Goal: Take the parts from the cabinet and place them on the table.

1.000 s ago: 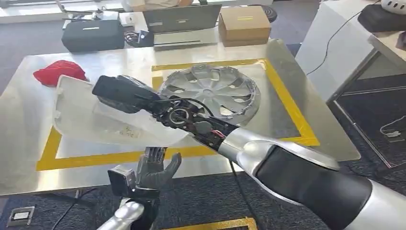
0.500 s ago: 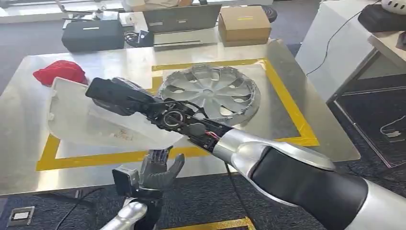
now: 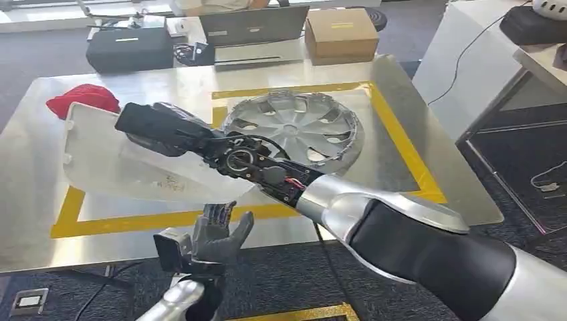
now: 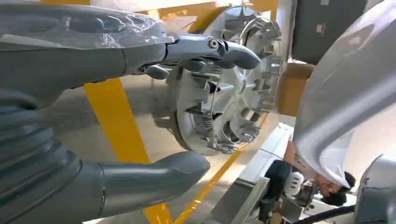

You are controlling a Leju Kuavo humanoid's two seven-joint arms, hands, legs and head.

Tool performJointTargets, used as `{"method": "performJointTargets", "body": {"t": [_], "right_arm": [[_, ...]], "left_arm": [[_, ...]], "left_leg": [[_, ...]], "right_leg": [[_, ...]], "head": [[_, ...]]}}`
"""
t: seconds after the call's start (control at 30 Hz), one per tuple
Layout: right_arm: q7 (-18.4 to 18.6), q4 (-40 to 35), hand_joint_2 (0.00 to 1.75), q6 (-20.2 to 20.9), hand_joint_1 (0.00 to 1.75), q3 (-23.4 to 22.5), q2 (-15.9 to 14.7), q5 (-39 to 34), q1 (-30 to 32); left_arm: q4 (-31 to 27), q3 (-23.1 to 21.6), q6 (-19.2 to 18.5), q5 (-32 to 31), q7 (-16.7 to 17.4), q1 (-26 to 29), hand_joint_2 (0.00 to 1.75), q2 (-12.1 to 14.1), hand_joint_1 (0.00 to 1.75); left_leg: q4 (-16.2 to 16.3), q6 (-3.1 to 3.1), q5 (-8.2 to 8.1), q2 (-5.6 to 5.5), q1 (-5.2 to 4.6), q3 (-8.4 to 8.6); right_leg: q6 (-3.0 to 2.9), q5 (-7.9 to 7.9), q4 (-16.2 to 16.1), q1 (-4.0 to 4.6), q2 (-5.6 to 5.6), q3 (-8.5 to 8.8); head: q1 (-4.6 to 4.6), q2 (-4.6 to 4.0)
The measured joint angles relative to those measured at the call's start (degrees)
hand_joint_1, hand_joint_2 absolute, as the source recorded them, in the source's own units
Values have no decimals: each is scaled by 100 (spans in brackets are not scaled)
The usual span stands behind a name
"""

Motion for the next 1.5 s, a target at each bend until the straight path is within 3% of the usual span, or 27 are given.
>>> {"method": "performJointTargets", "body": {"t": [0.73,1.5], "right_arm": [[103,142,175,44,175,-114,-291,-289,-543],[195,140,175,68,175,-114,-417,-339,-605]], "left_arm": [[33,0,129,164,-4,-48,175,92,0],[33,0,151,166,-4,-49,175,125,0]], "left_leg": [[4,0,0,5,1,2],[5,0,0,6,1,1]], "right_leg": [[1,6,-1,-1,4,0],[1,7,-1,-2,5,-1]], "head": [[2,0],[2,0]]}}
